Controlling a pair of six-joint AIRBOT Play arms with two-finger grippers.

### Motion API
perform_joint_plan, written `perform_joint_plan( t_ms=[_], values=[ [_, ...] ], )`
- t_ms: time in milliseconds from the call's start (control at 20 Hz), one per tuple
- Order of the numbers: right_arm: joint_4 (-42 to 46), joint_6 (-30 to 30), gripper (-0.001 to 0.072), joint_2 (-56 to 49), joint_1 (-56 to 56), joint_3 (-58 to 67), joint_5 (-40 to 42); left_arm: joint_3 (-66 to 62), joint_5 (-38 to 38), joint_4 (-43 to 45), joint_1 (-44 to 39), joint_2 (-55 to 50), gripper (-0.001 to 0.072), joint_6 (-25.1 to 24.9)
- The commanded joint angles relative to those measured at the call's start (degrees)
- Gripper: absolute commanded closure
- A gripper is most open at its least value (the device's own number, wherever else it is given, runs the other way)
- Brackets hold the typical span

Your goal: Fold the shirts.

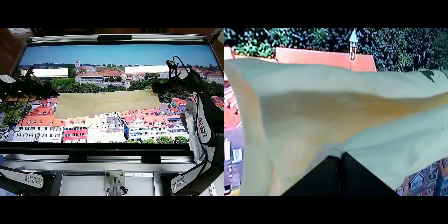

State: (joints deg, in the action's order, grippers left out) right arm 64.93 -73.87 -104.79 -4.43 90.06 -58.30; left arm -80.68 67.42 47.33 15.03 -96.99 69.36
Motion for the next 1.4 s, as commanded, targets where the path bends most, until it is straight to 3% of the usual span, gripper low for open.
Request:
perform_joint_plan(
  t_ms=[0, 50, 100, 150, 200, 300, 500, 800, 850, 900, 950, 1000, 1100, 1150, 1200, 1250, 1350],
  values=[
    [-0.3, -2.6, 0.0311, -2.2, 0.2, 1.1, 0.0, -1.5, -1.2, 0.0, -1.9, -4.0, 0.0578, 1.5],
    [-0.4, -1.5, 0.0193, -1.7, 0.2, 1.2, -1.0, -1.5, -0.6, 0.0, -2.2, -4.0, 0.0367, 1.5],
    [1.0, -0.4, 0.0193, -0.9, -0.2, 1.6, -2.5, -1.5, 0.7, 0.0, -2.2, -3.8, 0.0197, 1.4],
    [3.5, -0.4, 0.0188, 0.3, -0.7, 1.7, -3.9, -1.7, 2.0, 0.0, -1.9, -3.5, 0.0187, 1.4],
    [5.1, -0.5, 0.0039, 1.4, -1.5, 1.7, -5.7, -2.1, 3.7, 0.0, -1.6, -3.3, 0.0186, 1.4],
    [3.7, -2.3, 0.0033, 1.1, -4.6, 1.7, -10.0, -3.3, 6.6, -0.1, -1.2, -3.0, 0.0188, 1.4],
    [-12.3, -1.6, 0.0033, -4.3, -8.1, 1.7, -12.1, -6.3, 11.2, -1.3, -1.8, -2.8, 0.0193, 1.4],
    [-13.6, -1.9, 0.0037, -8.4, -4.3, 1.7, -12.3, -12.4, 12.3, -1.3, -4.8, -2.5, 0.0193, 1.4],
    [-13.4, -2.0, 0.0055, -8.5, -3.5, 1.7, -12.8, -13.5, 12.3, -1.4, -5.6, -2.5, 0.0193, 1.4],
    [-13.4, -1.9, 0.0183, -8.6, -2.8, 1.7, -13.4, -14.6, 12.3, -1.4, -6.4, -2.5, 0.0194, 1.4],
    [-13.5, -1.9, 0.0434, -8.5, -2.2, 1.7, -13.8, -15.6, 12.4, -1.4, -7.4, -2.5, 0.0193, 1.5],
    [-13.9, -1.9, 0.0626, -8.2, -1.9, 1.7, -14.1, -16.5, 12.4, -1.4, -8.4, -2.5, 0.0195, 2.0],
    [-14.1, -0.2, 0.0649, -5.8, -1.8, 1.7, -15.0, -18.1, 12.3, -1.6, -10.6, -2.5, 0.0290, 4.1],
    [-14.0, 0.3, 0.0649, -3.6, -1.8, 1.7, -15.0, -18.6, 12.2, -1.6, -12.1, -2.5, 0.0386, 5.0],
    [-14.0, 0.3, 0.0649, -1.2, -1.9, 1.7, -15.1, -18.6, 12.2, -1.6, -13.8, -2.5, 0.0570, 5.7],
    [-13.9, 0.3, 0.0650, 1.5, -2.1, 1.7, -15.3, -18.6, 12.0, -1.5, -15.9, -2.7, 0.0680, 6.4],
    [-13.9, -0.2, 0.0650, 7.6, -2.1, 1.7, -17.0, -18.6, 8.8, -1.5, -20.6, -3.5, 0.0680, 10.6]
  ],
)
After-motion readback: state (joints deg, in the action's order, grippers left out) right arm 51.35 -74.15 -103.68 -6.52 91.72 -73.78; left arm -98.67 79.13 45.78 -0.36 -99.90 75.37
